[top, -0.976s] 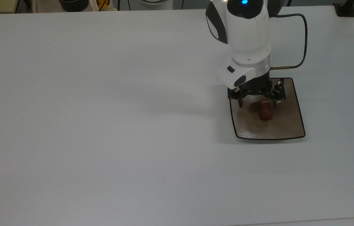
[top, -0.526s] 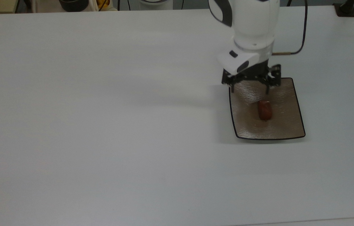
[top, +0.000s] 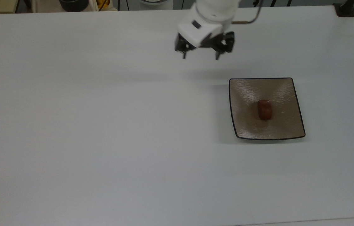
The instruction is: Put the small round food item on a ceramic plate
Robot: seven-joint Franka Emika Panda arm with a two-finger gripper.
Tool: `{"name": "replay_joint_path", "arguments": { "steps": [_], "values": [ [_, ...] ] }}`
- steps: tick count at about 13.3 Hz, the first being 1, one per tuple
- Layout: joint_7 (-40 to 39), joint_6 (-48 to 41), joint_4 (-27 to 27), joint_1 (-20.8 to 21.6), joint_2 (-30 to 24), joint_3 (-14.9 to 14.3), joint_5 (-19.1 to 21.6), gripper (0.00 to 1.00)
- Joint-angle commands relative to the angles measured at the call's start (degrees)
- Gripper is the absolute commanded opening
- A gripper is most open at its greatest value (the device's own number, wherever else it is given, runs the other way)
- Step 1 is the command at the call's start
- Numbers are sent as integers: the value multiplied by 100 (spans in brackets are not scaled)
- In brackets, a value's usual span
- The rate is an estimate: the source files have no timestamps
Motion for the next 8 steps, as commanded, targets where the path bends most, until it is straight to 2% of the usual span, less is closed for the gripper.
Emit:
{"name": "replay_joint_path", "arguments": {
  "steps": [1, 4, 6, 8],
  "values": [
    [-370, 86, -1322, 11, -1392, -602, 155, 100],
    [-484, 420, -1700, -42, -1885, -928, 690, 100],
    [-616, 535, -1807, -208, -1966, -946, 1007, 100],
    [-608, 447, -1790, -279, -2018, -946, 1035, 100]
  ]
}}
